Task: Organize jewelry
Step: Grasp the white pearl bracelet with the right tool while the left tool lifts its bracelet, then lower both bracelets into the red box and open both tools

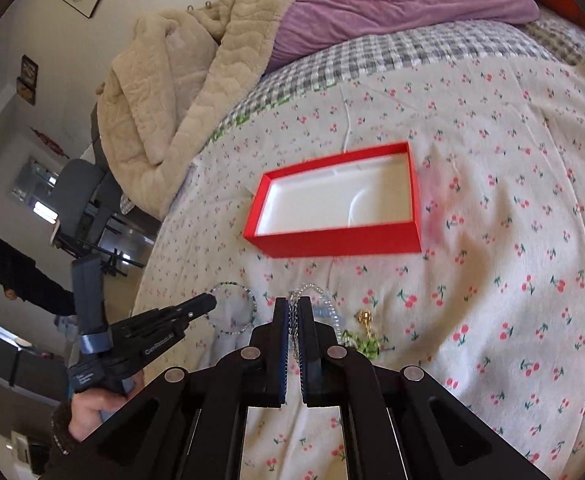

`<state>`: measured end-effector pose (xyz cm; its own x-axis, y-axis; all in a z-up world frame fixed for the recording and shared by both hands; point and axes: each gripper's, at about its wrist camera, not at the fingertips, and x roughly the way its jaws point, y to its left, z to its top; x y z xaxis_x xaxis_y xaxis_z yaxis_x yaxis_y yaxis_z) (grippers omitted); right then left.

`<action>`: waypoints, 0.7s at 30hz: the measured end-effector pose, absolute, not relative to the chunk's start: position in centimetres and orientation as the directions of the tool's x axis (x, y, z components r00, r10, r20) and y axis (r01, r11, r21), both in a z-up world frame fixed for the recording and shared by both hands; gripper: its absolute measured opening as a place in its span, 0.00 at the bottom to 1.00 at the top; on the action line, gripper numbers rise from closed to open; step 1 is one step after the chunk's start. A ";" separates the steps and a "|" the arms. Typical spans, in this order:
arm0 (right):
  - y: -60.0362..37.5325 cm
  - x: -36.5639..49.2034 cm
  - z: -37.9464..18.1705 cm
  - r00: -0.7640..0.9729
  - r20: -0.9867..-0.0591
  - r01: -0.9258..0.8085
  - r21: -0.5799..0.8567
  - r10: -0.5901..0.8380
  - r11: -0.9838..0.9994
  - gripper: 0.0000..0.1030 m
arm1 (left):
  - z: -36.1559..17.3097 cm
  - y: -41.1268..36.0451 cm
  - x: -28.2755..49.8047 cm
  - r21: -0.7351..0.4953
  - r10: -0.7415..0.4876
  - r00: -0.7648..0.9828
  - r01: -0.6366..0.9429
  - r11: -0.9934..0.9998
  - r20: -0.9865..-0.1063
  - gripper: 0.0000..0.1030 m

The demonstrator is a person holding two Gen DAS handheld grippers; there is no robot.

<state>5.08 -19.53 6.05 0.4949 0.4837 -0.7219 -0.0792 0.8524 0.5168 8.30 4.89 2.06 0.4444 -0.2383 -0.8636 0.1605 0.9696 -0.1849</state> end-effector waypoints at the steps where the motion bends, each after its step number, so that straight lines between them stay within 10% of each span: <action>1: -19.6 5.5 6.2 0.499 -0.722 -0.077 0.514 0.480 0.854 0.04 | 2.5 4.7 8.5 -0.196 -0.250 0.452 0.163 0.967 -0.856 0.03; 21: -20.8 13.8 5.2 0.537 -0.724 -0.027 0.499 0.433 0.866 0.04 | 3.4 -1.7 17.1 -0.400 -0.465 0.434 0.237 0.885 -0.771 0.03</action>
<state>13.76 -20.79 5.22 0.5372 0.4335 -0.7235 -0.0272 0.8663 0.4988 17.12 -1.71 3.41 0.4345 -0.4650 -0.7714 0.2371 0.8853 -0.4001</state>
